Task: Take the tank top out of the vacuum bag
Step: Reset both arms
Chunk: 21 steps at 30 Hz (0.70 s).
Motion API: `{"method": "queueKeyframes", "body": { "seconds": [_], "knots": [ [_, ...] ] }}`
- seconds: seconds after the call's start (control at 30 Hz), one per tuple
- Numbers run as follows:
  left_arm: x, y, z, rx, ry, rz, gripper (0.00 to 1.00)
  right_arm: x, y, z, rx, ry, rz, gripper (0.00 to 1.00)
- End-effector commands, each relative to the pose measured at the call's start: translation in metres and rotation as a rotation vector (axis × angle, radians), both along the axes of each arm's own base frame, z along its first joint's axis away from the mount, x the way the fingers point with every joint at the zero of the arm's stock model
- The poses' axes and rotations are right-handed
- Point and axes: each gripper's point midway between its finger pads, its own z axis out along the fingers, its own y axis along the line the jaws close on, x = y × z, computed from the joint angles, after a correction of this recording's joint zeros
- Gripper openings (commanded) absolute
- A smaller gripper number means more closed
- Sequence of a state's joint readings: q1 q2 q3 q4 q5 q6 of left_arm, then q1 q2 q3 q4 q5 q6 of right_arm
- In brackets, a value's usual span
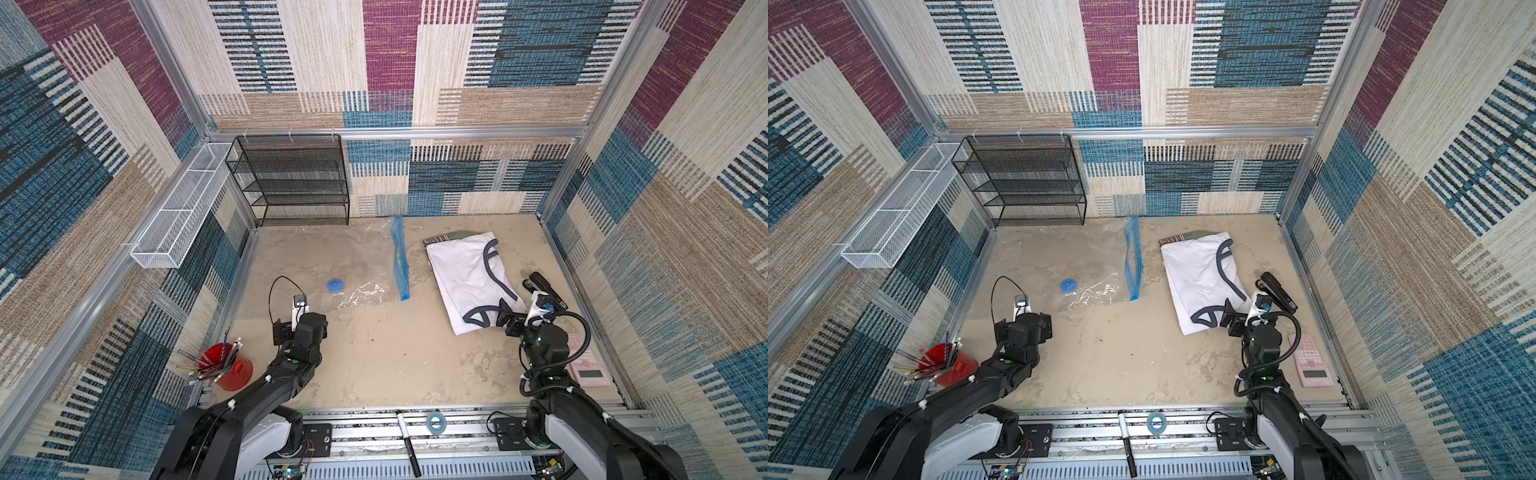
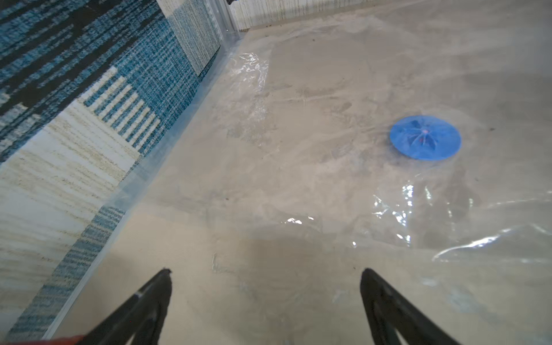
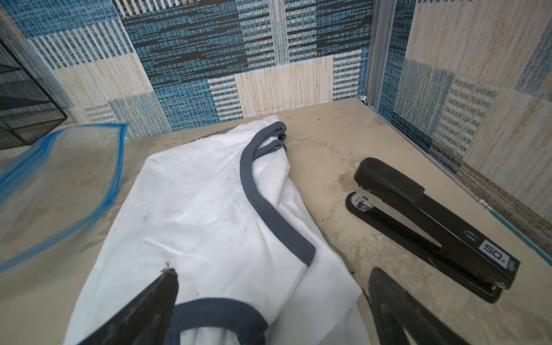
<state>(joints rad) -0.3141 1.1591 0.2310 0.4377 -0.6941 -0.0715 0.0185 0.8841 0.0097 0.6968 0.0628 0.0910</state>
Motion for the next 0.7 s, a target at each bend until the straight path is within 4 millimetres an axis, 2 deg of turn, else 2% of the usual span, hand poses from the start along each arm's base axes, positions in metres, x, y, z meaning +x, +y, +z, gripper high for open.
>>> {"method": "queueKeyframes", "body": {
  "seconds": [0.0,0.07,0.13,0.17,0.23,0.37,0.4,0.47,0.5,0.6,0.67],
  "knots": [
    [0.047,-0.020,0.058,0.016,-0.288,-0.120,0.99,0.000,-0.002,0.054,-0.107,-0.260,-0.007,0.99],
    [0.062,-0.026,0.055,0.053,-0.267,-0.162,0.99,0.004,0.000,0.057,-0.119,-0.272,0.002,0.99],
    [0.075,-0.019,0.041,0.044,-0.250,-0.165,0.99,0.012,0.006,0.057,-0.126,-0.274,0.037,0.99],
    [0.078,-0.015,0.045,0.048,-0.278,-0.151,0.99,0.016,0.009,0.058,-0.128,-0.282,0.057,0.99],
    [0.070,-0.014,0.038,-0.018,-0.224,-0.157,0.99,0.019,0.016,0.062,-0.125,-0.316,0.092,0.99],
    [0.057,-0.010,0.041,-0.030,-0.368,-0.187,0.99,0.021,0.013,0.056,-0.140,-0.345,0.072,0.99],
    [0.055,-0.017,0.038,-0.028,-0.368,-0.229,0.99,0.024,0.014,0.049,-0.143,-0.337,0.079,0.99],
    [0.058,-0.039,0.028,-0.017,-0.328,-0.367,0.98,0.028,0.013,0.051,-0.146,-0.358,0.069,0.99],
    [0.058,-0.040,0.029,-0.021,-0.330,-0.375,0.98,0.039,0.009,0.039,-0.136,-0.269,0.051,0.99],
    [0.058,-0.039,0.029,-0.022,-0.330,-0.372,0.99,0.074,0.007,0.027,-0.120,-0.181,0.052,0.99],
    [0.057,-0.039,0.029,-0.024,-0.331,-0.372,0.98,0.073,-0.001,0.025,-0.108,-0.164,0.009,0.99]
  ]
}}
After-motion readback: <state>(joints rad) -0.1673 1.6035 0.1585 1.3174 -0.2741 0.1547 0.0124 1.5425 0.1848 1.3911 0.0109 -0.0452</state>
